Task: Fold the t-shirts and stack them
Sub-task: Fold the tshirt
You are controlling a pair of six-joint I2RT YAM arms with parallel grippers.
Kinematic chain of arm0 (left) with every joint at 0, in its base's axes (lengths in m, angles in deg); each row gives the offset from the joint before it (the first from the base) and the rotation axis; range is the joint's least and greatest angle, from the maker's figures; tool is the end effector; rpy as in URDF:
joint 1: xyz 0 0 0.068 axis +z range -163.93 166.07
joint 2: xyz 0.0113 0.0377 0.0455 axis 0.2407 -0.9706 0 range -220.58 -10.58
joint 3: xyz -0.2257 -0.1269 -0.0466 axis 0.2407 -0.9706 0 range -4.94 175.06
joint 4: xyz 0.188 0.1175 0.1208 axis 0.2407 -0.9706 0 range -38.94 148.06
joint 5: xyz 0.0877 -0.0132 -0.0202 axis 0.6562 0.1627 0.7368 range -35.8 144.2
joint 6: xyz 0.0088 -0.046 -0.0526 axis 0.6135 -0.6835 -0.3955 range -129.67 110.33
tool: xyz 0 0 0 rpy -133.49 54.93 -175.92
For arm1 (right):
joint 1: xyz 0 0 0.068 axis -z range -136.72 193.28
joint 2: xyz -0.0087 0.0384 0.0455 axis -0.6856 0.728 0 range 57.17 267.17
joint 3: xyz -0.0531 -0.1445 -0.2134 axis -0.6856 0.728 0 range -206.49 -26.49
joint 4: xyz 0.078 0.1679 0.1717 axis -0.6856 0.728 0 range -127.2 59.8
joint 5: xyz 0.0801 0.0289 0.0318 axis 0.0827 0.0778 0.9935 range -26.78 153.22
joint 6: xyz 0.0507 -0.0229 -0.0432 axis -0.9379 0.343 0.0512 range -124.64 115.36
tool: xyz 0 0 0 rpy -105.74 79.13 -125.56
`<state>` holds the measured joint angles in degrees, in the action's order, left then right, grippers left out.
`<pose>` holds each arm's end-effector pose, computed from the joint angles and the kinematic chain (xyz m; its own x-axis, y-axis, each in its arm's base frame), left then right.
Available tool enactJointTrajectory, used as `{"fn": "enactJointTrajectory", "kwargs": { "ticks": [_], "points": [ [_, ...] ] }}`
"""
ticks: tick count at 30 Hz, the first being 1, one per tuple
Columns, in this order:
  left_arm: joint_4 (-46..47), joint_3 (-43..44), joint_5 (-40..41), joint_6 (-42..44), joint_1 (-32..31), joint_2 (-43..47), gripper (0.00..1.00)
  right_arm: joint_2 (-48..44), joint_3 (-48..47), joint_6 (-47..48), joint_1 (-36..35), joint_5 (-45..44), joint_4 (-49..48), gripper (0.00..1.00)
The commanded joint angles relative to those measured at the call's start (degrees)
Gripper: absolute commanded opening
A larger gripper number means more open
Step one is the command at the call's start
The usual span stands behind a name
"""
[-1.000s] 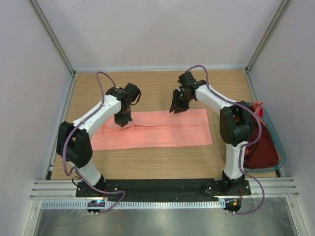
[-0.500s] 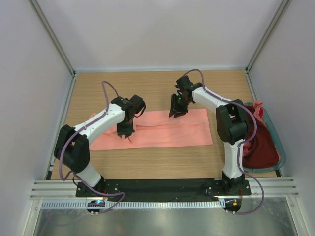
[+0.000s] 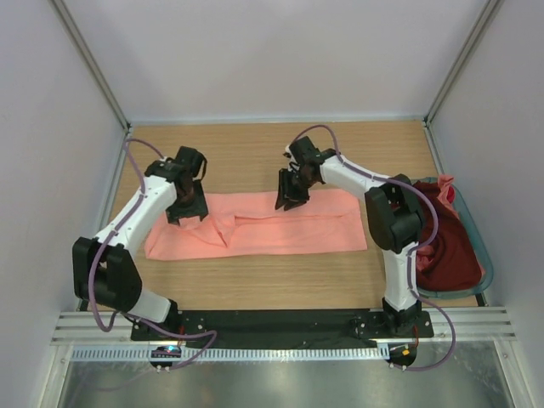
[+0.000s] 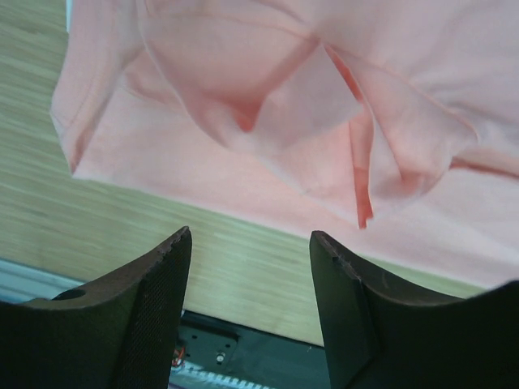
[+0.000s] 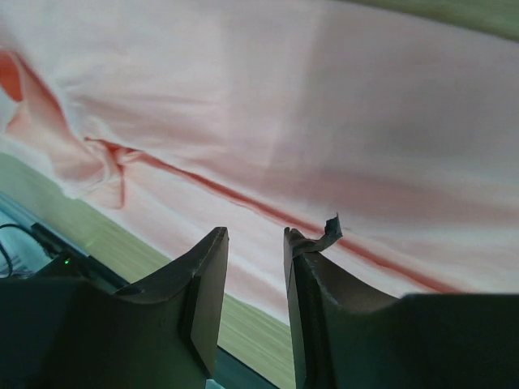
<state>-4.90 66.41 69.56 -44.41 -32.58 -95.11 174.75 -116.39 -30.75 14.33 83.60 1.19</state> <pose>0.2605 -0.0719 0.2452 -0.8974 -0.2770 -0.3434 -0.3201 0.9444 0.0747 0.3629 0.2237 0.1653 -0.9723 -0.0664 -0.2242 -0.1665 0.8699 0.4643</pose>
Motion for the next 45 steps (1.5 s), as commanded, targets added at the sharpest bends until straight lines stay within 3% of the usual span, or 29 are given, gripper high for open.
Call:
{"fn": "enactJointTrajectory", "kwargs": {
  "ticks": [1,5,6,12,20,25,36,42,45],
  "points": [
    [6.9,0.4,-8.7,5.3,5.7,-1.9,0.62,-2.4,0.6,-5.2,-2.4,6.2,-6.0,0.41],
    [7.1,4.3,-11.3,5.1,6.8,-8.3,0.59,-1.7,-1.8,-5.4,-3.4,6.5,-4.3,0.41],
    [7.5,4.8,-12.1,5.3,6.8,-10.0,0.54,-1.6,-2.4,-6.1,-3.7,6.9,-4.4,0.41],
    [11.3,3.3,-12.8,7.8,6.4,-12.1,0.49,-2.4,-0.9,-9.0,-3.7,7.5,-6.1,0.41],
    [11.2,5.5,-3.2,13.6,0.5,-17.1,0.39,-3.1,0.6,-8.6,-3.7,7.4,-6.2,0.41],
    [10.7,5.9,4.0,14.8,-4.4,-19.9,0.40,-3.7,1.2,-8.3,-3.7,6.9,-6.3,0.41],
    [12.5,7.2,12.9,17.1,-5.8,-23.1,0.39,-4.5,3.4,-8.3,-3.7,6.6,-6.9,0.40],
    [12.7,8.5,10.7,17.3,-5.8,-24.2,0.22,-4.4,3.2,-8.3,-3.6,6.5,-6.8,0.41],
    [11.5,8.2,10.5,16.9,-5.9,-23.1,0.04,-4.3,3.1,-8.2,-3.7,6.6,-6.7,0.40]
  ]
}}
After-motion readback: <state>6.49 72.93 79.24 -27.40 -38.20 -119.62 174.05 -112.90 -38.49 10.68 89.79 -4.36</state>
